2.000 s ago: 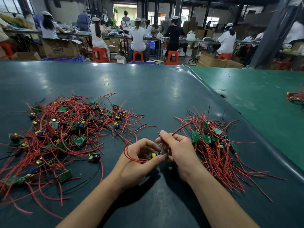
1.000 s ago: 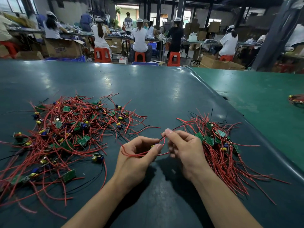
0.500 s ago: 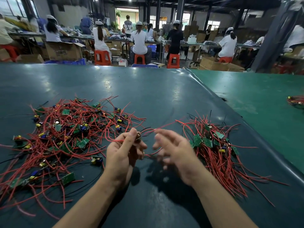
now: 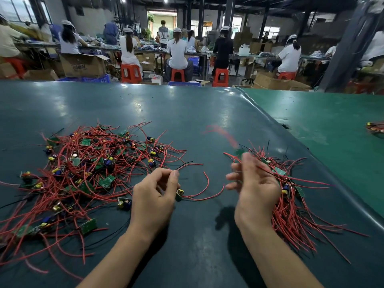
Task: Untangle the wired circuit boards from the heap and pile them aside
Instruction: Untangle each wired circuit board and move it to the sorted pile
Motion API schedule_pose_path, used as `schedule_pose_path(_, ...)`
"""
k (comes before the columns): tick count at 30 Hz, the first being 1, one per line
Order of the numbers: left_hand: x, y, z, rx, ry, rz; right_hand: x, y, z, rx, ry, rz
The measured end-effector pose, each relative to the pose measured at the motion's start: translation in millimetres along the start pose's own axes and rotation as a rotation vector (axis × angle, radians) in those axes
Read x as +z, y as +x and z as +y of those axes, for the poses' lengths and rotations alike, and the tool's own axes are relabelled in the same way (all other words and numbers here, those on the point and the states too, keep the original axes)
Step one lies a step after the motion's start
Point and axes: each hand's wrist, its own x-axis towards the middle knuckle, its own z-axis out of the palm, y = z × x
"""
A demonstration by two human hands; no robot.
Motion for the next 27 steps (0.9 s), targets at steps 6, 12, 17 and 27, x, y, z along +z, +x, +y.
schedule_pose_path(6, -13.3, 6.6, -10.4, 0.121, 0.76, 0.151, 4.1, -2.7, 4.3, 0.542, 0.058, -0.117)
schedule_pose_path(12, -31.8, 19.2, -20.2, -0.349, 1.033, -0.076, 3.4, -3.0, 4.8, 0.55, -0.021, -0.234)
schedule_pose_path(17, -34.5, 21.9, -24.7, -0.254, 0.883, 0.062, 3.9, -3.4, 5.2, 0.544, -0.066, -0.248)
schedule_pose_path(27, -46.5, 24.3, -22.2, -0.363, 0.92, 0.071, 2.4, -3.3, 3.3, 0.542, -0.081, -0.275)
